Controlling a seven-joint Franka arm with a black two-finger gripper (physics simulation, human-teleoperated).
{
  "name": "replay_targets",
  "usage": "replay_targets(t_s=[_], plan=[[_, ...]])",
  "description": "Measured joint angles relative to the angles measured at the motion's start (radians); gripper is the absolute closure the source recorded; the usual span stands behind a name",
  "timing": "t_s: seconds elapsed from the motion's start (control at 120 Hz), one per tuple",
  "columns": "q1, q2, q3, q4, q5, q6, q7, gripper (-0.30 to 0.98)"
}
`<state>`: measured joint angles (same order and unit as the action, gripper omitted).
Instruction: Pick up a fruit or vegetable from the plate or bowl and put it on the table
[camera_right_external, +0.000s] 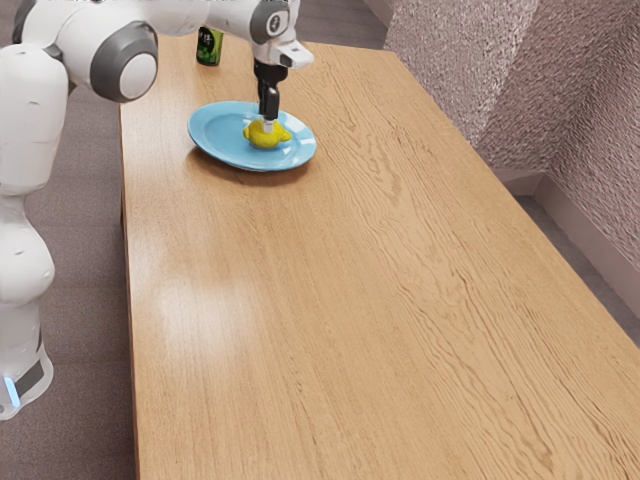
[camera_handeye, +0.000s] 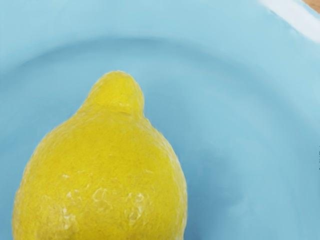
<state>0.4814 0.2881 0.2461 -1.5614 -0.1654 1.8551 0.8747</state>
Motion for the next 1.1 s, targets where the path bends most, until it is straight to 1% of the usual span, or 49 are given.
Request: replay_targets(t_s=[0.308, 0.708, 0.733, 0.783, 0.817, 0.967, 1.033, 1.1], plan=[[0.032, 0.022, -0.006, 0.005, -0.034, 0.044, 0.127, 0.01], [0.051, 0.098, -0.006, 0.000, -0.090, 0.065, 0.222, 0.01], [0.050, 0.098, -0.006, 0.000, -0.095, 0.066, 0.226, 0.04], [0.049, 0.097, -0.006, 0.002, -0.108, 0.073, 0.233, 0.15], [0.048, 0.096, -0.006, 0.002, -0.115, 0.079, 0.238, 0.19], [0.027, 0.076, -0.006, 0.002, -0.154, 0.104, 0.254, 0.29], [-0.038, 0.043, -0.009, 0.005, -0.163, 0.112, 0.257, 0.32], [-0.085, 0.037, -0.054, 0.018, -0.172, 0.123, 0.259, 0.33]])
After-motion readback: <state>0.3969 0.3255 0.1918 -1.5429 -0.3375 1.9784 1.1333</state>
